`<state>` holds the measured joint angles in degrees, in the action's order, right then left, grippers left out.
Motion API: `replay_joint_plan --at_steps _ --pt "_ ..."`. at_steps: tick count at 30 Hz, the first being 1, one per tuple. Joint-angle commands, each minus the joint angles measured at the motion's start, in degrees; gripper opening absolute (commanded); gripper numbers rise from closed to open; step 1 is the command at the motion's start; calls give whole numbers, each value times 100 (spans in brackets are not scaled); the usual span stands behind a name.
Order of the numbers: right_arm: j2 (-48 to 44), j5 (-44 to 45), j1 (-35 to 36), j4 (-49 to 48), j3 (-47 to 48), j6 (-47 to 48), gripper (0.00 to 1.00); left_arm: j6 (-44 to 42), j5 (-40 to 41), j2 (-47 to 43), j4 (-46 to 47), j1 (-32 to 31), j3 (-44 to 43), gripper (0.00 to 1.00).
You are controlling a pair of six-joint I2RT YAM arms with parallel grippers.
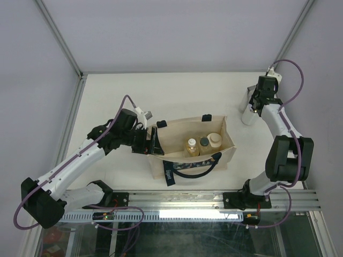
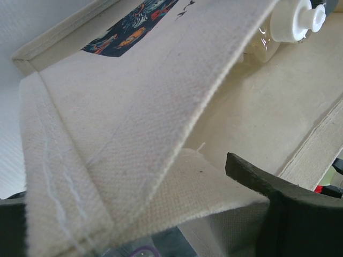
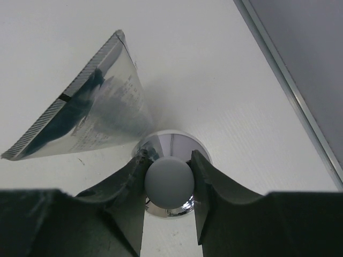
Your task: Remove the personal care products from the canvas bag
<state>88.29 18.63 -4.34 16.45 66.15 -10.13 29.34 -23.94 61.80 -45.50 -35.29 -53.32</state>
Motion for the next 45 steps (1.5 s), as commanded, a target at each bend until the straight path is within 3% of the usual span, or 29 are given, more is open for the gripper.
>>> replay_joint_plan --at_steps 1,5,9,12,20,24,29,38,45 --pt "-100 85 68 -391 136 62 10 57 215 -133 -12 -31 -161 81" --pt "-191 -76 85 -71 212 1 42 188 217 -185 -13 -26 -157 82" --pt "-360 -64 135 267 314 3 60 295 199 -308 14 -31 -144 83" --pt "-538 -100 136 540 343 -133 66 452 282 -497 33 -26 -114 84" --pt "-1401 -765 209 1438 316 -1111 69 1080 557 -1001 263 -23 177 84" --pt "-1993 -1140 676 1771 213 -1435 71 1436 710 -1194 691 -30 389 83" --pt "-2556 -1345 1234 2511 792 -1407 72 1873 733 -1575 1018 -29 571 82" --pt "-3254 -3233 1937 3035 1038 -1503 71 2146 568 -2345 998 -31 1217 81" --pt "-3678 -4316 2494 3229 824 -1480 63 2025 43 -2209 995 -31 1322 78"
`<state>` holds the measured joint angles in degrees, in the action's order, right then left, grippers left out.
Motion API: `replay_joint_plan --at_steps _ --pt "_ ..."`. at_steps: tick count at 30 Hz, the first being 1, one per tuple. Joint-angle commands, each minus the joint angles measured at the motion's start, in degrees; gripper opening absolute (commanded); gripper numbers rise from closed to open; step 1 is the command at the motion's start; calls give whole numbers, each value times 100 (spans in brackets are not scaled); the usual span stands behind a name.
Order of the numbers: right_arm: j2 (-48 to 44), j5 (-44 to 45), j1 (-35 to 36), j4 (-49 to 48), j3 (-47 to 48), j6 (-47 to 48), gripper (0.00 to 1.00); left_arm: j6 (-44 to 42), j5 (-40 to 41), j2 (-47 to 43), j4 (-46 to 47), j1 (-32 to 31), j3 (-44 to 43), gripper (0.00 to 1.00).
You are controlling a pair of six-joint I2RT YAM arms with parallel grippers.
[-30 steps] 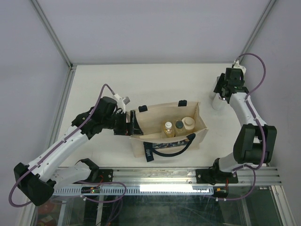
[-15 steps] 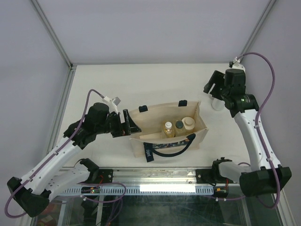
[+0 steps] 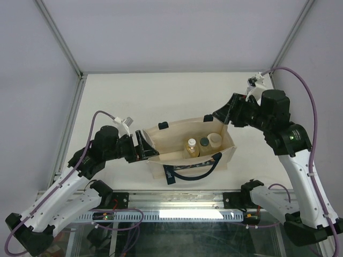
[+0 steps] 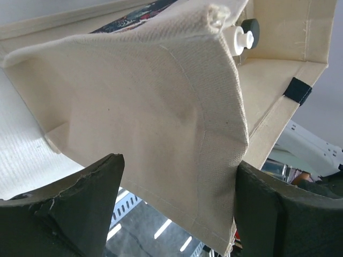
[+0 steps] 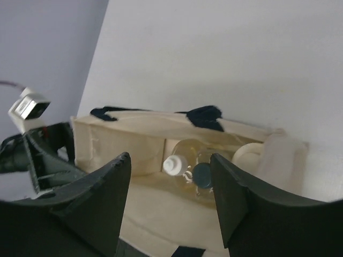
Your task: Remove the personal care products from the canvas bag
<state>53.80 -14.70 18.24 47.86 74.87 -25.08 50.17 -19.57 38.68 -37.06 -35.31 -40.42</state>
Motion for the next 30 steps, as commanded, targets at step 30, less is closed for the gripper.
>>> replay_joint_plan --at_steps 30 --pt "1944 3019 3927 453 23 689 62 -281 -990 335 239 -160 665 72"
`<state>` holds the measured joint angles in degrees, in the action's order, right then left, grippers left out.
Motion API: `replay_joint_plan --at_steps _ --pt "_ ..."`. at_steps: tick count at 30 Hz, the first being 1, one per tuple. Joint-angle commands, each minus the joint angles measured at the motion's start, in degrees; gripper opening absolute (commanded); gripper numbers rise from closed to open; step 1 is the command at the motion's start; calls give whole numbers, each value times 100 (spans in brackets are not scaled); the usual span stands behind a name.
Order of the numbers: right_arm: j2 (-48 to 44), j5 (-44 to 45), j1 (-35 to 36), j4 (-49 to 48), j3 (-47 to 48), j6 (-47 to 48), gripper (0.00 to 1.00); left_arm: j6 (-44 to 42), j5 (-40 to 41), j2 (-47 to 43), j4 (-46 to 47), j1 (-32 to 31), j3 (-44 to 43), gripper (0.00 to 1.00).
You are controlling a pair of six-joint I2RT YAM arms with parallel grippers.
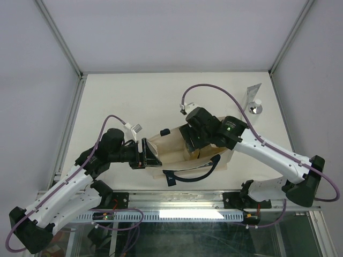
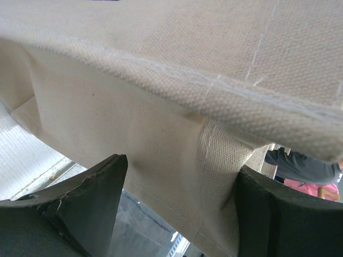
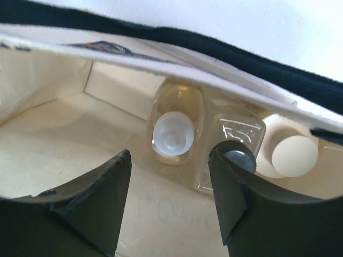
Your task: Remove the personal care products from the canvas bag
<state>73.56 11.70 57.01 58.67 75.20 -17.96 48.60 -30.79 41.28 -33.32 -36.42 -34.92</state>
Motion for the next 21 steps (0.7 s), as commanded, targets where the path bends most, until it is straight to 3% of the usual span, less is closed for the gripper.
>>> replay_joint_plan --at_steps 1,11,21 --pt "27 362 55 -730 -53 -26 61 -108 138 61 -131 -55 128 72" --pt "484 330 93 -855 -278 152 53 -120 176 181 -131 -52 86 72" --pt "925 671 91 -557 -554 248 60 -131 240 421 -34 -57 -44 73"
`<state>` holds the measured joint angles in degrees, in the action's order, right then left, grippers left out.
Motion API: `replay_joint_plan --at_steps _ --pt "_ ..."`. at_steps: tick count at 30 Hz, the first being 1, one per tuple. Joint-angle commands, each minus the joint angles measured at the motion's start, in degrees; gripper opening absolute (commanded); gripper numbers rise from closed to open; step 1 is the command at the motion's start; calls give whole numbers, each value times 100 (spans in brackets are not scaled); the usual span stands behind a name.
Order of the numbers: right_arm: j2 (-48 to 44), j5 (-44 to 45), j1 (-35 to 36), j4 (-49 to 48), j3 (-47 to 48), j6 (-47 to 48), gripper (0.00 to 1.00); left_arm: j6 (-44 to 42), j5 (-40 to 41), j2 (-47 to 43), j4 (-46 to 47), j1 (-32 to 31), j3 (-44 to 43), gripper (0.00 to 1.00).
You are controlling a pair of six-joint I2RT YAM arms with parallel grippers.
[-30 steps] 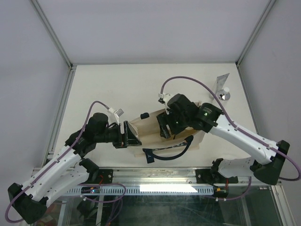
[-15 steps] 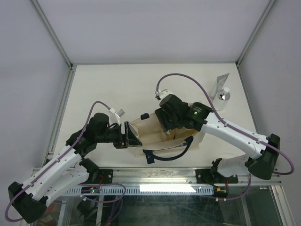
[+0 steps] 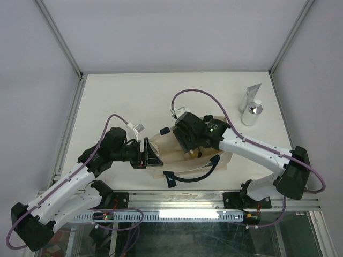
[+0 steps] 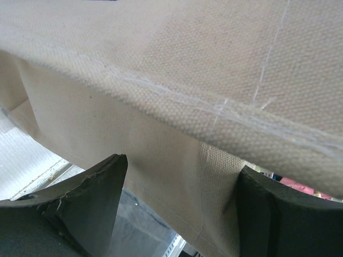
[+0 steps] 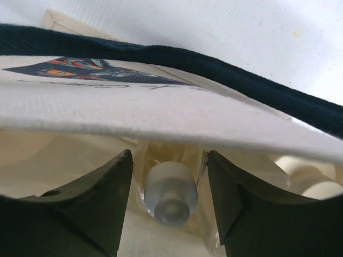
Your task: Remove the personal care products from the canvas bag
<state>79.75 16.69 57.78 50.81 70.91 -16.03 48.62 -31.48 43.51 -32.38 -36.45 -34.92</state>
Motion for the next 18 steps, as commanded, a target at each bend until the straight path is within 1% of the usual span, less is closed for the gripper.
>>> replay_joint_plan --at_steps 1,8,10,12,14,17,18 --pt "376 164 14 258 -91 41 61 -133 310 220 -130 -55 -62 73" --pt "593 178 37 241 -126 -128 63 -134 353 293 -128 -55 -121 73" --pt "655 192 47 219 -87 -156 61 -134 338 333 -119 -60 -141 73" --pt "718 176 60 289 71 -186 51 -134 320 360 -126 -58 -176 73" --pt "723 225 89 463 336 -250 37 -134 302 368 -128 -54 -222 73" --pt "501 248 128 606 753 -409 23 -134 299 341 -128 -64 -243 75" --pt "380 230 128 634 883 -483 20 -134 293 333 -127 -60 -236 75"
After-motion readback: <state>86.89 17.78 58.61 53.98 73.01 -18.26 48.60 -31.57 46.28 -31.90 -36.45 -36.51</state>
